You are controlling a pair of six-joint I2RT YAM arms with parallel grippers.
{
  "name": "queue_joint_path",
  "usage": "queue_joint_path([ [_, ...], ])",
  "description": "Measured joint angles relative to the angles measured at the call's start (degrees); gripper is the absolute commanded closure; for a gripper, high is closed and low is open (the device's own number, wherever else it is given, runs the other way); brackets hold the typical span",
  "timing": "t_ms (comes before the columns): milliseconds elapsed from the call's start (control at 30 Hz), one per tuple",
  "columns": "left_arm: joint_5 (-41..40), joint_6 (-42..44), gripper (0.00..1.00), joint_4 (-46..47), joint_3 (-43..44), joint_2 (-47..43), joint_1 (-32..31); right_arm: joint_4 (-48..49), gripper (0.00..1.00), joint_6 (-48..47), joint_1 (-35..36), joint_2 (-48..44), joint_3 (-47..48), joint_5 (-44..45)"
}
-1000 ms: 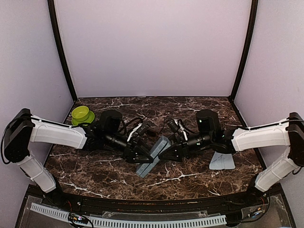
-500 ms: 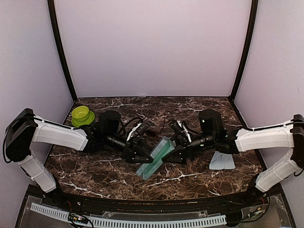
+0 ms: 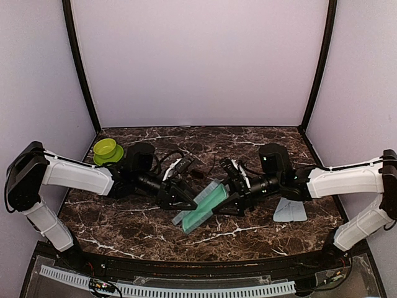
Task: Organize the sunglasses
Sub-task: Open the sunglasses case, then pass from the right arm to the left
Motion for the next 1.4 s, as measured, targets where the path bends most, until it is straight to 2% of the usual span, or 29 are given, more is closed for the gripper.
queue_joint_path([
  [233,0.66,-3.19,0.24,2.03,-0.55,0.00,1.49,-0.74,1.00,-1.36,-0.24,-0.02,0.00,0.35],
  [467,-3.45,-6.99,0.23,2.05,-2.47,0.31,7.52,-7.13,1.00,-2.40,0.00,-0.90,-1.88,-3.98],
  [800,-5.35,-7.41,0.13,1.92,-4.07,-2.01,7.74,-8.52,1.00,-1.03,0.33,-0.72,-2.01,-2.93],
  [933,-8.68,-2.71,0.13,-2.80,-5.55,-9.09,6.73,-8.81,1.00,1.09,0.26,0.83,-1.42,-0.68],
  [1067,-16.04,5.97,0.18,-12.07,-3.67,-14.16,2.25,-7.43,1.00,3.69,0.17,2.01,-1.14,-0.07],
  [1267,-23.76,14.60,0.26,-23.61,-0.63,-12.02,-0.24,-4.59,1.00,5.99,0.48,2.34,-1.03,-0.17],
  [1400,-24.61,17.31,0.33,-28.06,1.46,-8.48,-1.16,-4.00,1.00,6.56,0.72,3.06,-0.87,-0.09],
])
